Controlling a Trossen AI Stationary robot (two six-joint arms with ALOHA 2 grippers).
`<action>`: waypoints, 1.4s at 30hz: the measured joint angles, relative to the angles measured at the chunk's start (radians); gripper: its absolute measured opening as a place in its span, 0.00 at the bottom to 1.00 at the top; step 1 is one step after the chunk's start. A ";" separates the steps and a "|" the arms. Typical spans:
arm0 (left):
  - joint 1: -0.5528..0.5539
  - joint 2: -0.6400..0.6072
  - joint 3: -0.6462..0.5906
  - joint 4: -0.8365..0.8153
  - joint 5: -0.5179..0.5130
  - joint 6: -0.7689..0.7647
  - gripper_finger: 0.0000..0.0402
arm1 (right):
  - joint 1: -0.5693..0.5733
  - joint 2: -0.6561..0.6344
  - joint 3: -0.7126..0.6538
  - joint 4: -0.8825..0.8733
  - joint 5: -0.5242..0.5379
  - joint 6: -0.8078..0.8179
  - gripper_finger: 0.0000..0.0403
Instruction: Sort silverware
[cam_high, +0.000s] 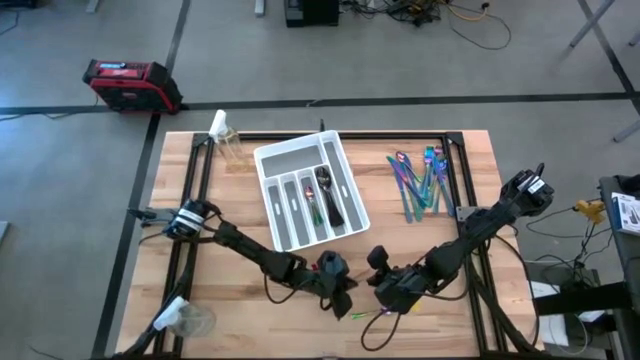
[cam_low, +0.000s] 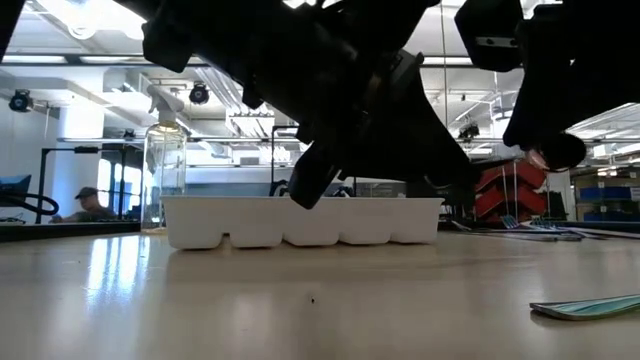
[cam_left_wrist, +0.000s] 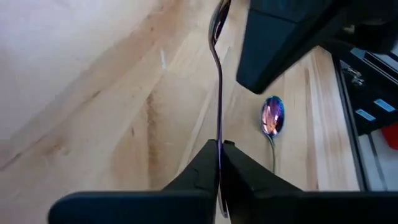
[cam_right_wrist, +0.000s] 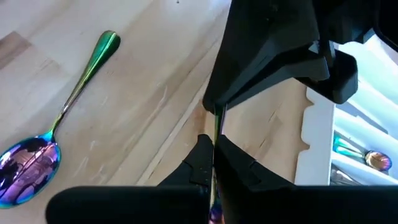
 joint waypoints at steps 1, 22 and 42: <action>-0.001 0.000 0.000 -0.001 -0.006 0.000 0.00 | 0.000 -0.001 0.003 -0.005 0.007 0.011 0.02; 0.018 -0.372 -0.091 -0.563 -0.560 -0.387 0.00 | 0.242 -0.005 0.075 -0.092 0.144 0.461 0.38; 0.145 -0.328 -0.278 -0.480 -0.559 -1.138 0.00 | 0.240 0.120 -0.122 0.349 0.139 0.706 0.41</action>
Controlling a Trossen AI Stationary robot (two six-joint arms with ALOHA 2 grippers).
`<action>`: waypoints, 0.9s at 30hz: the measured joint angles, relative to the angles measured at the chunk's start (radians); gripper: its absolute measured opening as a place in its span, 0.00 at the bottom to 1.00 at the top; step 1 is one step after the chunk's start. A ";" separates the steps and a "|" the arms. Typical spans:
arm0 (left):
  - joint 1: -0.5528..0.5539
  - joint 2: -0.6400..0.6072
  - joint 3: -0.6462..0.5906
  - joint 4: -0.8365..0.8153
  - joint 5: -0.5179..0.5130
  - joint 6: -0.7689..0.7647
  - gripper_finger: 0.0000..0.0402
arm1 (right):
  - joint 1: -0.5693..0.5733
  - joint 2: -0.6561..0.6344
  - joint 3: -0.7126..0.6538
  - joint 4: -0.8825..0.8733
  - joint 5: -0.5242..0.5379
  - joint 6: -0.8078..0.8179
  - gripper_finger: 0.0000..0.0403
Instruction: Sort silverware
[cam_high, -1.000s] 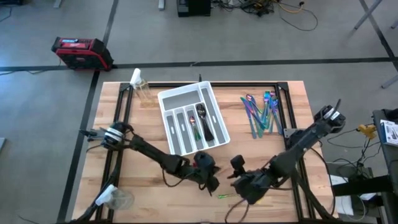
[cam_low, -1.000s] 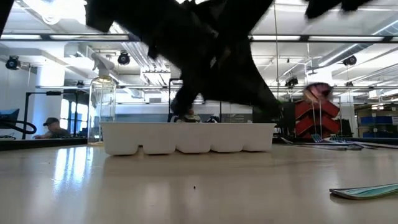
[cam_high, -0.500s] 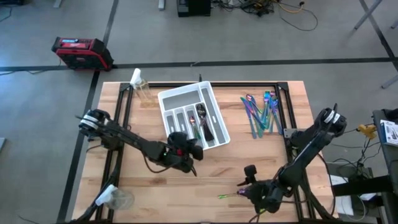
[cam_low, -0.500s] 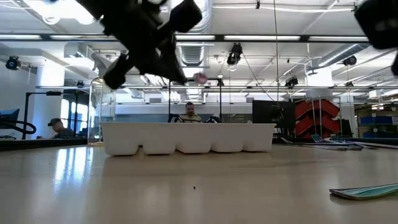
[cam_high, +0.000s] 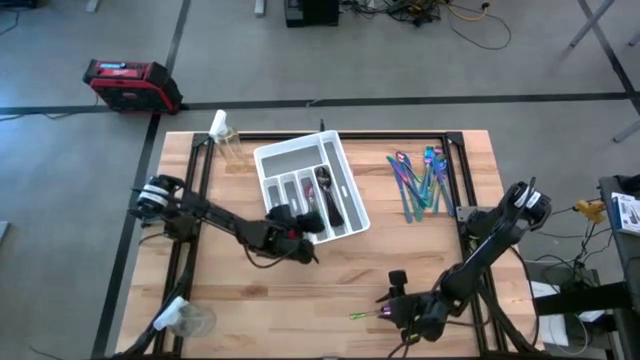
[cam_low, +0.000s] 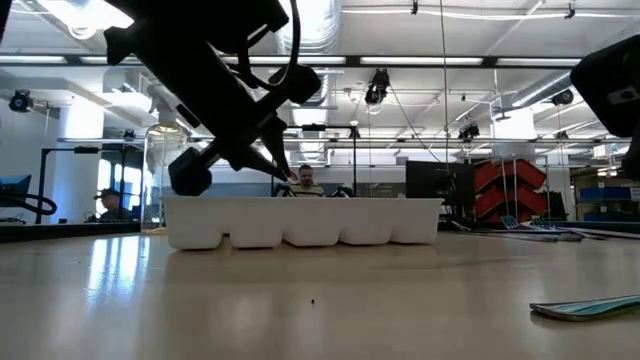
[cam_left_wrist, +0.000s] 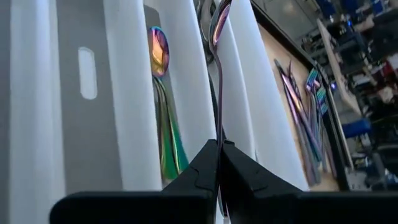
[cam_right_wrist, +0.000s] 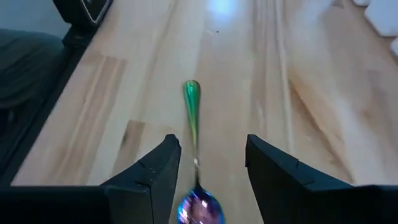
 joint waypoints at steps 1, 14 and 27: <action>0.006 0.000 0.000 0.003 0.000 -0.002 0.00 | 0.000 0.012 0.001 0.011 -0.001 0.003 0.42; 0.038 0.001 0.000 0.024 0.032 0.001 0.05 | 0.000 0.112 0.006 0.037 -0.001 0.069 0.45; 0.053 0.007 0.012 0.069 0.132 0.111 0.22 | 0.000 0.111 0.008 0.082 -0.001 0.040 0.44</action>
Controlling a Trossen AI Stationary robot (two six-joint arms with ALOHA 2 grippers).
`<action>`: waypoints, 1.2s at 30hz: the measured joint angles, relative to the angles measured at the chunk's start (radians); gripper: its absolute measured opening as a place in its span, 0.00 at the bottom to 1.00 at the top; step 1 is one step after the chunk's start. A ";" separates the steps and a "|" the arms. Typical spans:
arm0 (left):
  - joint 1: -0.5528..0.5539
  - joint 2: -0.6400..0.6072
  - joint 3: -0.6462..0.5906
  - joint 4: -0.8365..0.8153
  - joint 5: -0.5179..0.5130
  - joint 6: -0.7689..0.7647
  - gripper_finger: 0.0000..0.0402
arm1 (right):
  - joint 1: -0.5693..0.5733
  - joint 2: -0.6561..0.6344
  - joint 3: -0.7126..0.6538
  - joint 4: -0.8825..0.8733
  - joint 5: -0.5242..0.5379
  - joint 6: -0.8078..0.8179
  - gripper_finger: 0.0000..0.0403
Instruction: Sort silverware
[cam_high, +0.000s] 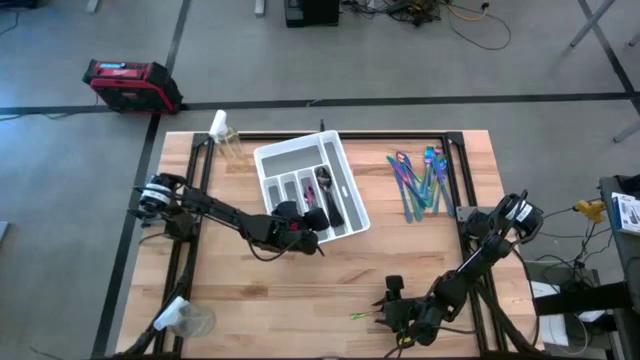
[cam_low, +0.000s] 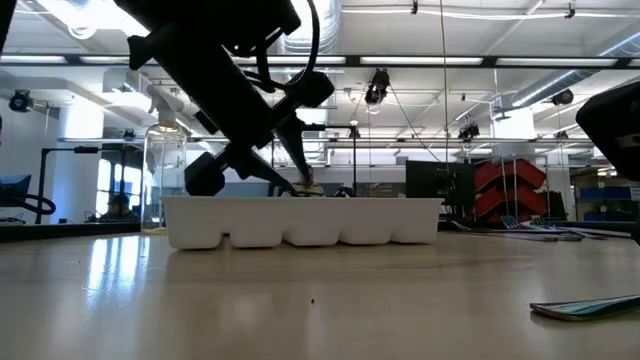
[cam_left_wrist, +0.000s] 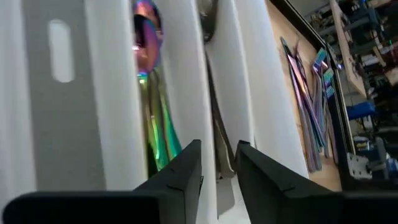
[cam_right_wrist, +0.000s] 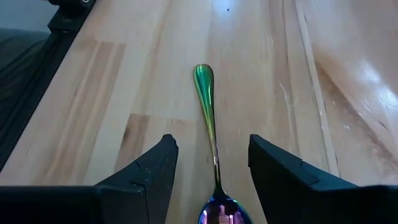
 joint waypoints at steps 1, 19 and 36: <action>0.000 -0.003 0.005 0.000 0.000 0.030 0.23 | 0.000 0.000 0.000 -0.001 0.000 -0.006 0.44; -0.149 -0.038 0.238 0.020 0.140 1.078 0.20 | -0.115 0.069 0.005 -0.016 -0.240 -0.156 0.20; -0.307 0.277 0.230 0.348 0.409 1.640 0.19 | -0.218 0.024 0.019 -0.037 -0.540 -0.912 0.00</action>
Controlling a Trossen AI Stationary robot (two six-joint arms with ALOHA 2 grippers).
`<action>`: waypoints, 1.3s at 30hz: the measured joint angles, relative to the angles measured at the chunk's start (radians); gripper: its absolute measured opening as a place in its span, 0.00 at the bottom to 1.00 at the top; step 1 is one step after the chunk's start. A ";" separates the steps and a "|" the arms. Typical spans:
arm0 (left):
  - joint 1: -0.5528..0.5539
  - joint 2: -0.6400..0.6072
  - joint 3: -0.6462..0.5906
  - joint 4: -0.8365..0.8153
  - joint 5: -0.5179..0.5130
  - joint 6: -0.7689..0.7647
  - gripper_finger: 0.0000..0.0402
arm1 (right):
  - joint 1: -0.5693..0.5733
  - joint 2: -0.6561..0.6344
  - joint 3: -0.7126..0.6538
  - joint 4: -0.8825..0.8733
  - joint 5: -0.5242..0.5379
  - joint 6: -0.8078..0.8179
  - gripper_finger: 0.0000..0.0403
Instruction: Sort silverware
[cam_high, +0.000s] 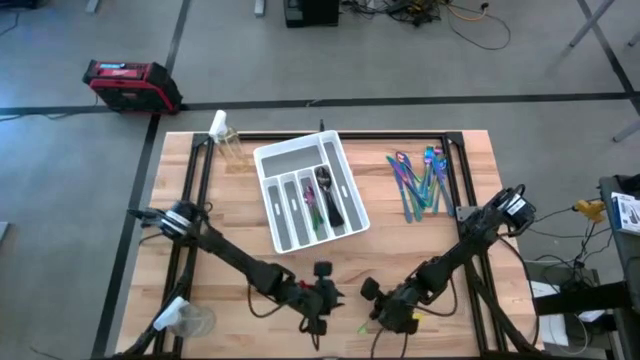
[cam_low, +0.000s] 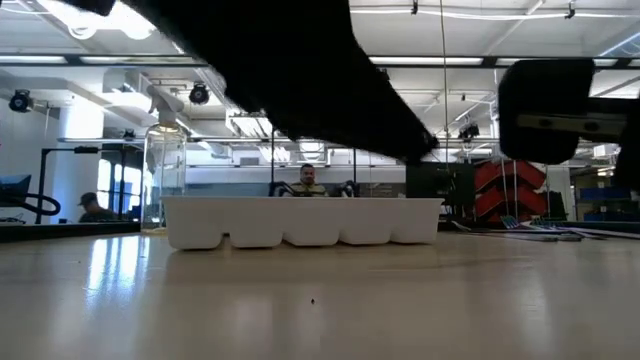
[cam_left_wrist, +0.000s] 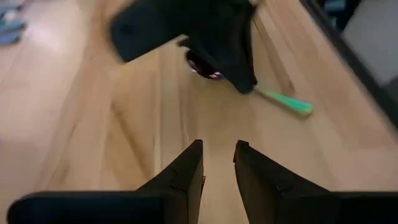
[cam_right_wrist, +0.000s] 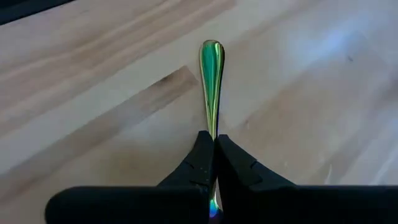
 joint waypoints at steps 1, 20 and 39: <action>0.002 0.018 0.000 0.027 -0.002 0.047 0.19 | -0.018 0.000 0.002 -0.001 -0.038 -0.023 0.00; 0.050 0.050 0.000 0.031 -0.050 0.147 0.19 | -0.164 0.001 0.094 -0.012 -0.083 -0.070 0.03; 0.048 0.050 0.047 0.053 0.017 0.247 0.19 | -0.040 -0.083 0.172 -0.324 -0.049 0.402 0.37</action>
